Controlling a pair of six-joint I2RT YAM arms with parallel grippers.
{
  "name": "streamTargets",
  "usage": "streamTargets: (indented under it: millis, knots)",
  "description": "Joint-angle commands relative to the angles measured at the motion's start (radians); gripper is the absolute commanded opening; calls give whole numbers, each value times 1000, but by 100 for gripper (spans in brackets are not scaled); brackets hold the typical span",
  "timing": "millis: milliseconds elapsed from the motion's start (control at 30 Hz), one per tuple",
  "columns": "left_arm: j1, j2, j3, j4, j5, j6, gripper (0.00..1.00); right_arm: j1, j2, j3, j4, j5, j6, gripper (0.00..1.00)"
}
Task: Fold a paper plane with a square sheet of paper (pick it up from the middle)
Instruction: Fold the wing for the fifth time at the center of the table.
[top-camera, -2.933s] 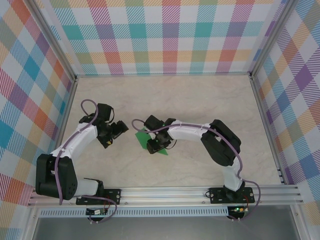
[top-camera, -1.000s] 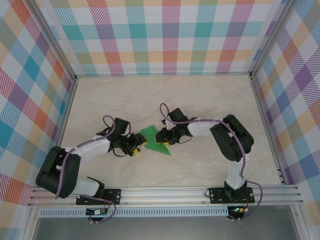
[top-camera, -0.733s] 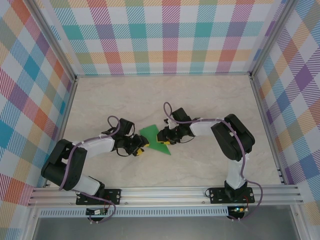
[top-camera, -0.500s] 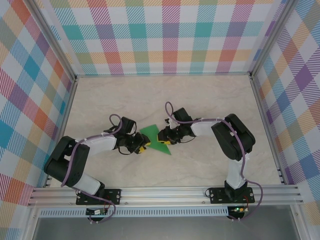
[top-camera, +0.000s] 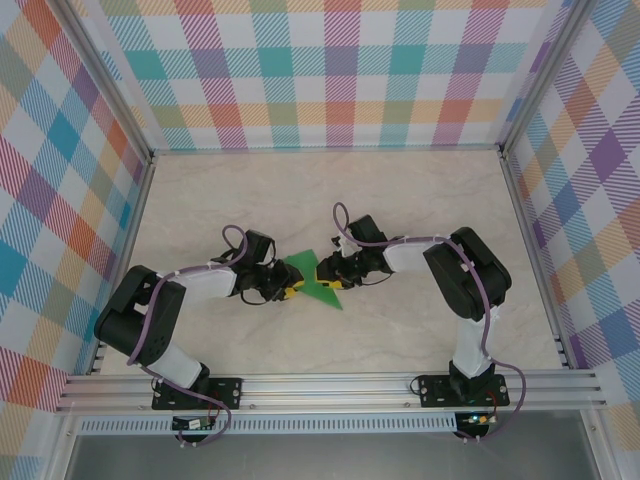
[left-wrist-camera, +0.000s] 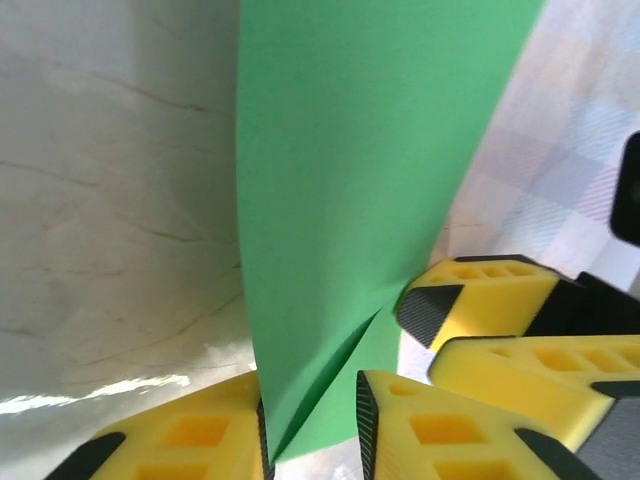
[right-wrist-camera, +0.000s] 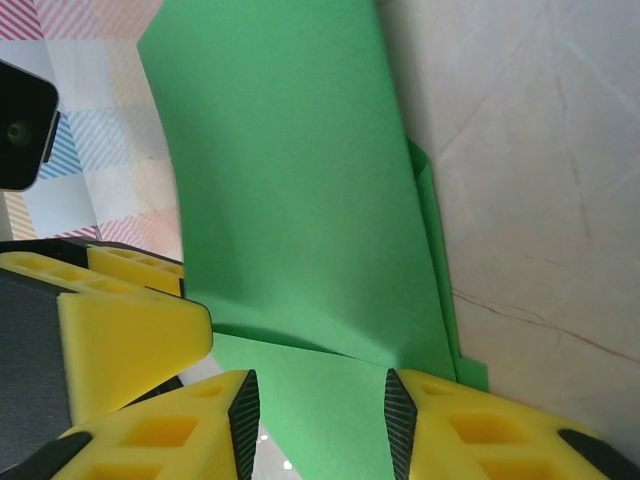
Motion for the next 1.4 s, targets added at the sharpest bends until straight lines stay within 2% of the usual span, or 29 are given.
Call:
streamTargets:
  millis: [0, 167, 367, 567, 700, 900, 1100, 1367]
  knots:
    - [-12, -6, 3, 48, 25, -21, 22, -6, -23, -16, 29, -34, -8, 41]
    - [-15, -9, 18, 44, 30, -28, 11, -6, -101, -24, -15, 38, -64, 49]
    - [-26, 1, 71, -48, 11, -20, 6, 10, -233, -71, -65, 209, -182, 60]
    - [-38, 10, 113, -110, -4, -18, 5, 140, -332, -134, -76, 505, -403, 59]
    - [-41, 14, 131, -140, -11, -17, 4, 225, -331, -155, -44, 631, -517, 59]
    - [-43, 17, 144, -164, -17, -17, 4, 327, -344, -277, 201, 763, -669, 57]
    - [-44, 17, 148, -170, -23, -29, 3, 376, -296, -334, 344, 868, -758, 50]
    - [-44, 15, 155, -172, -18, -43, 3, 399, -240, -339, 453, 933, -833, 48]
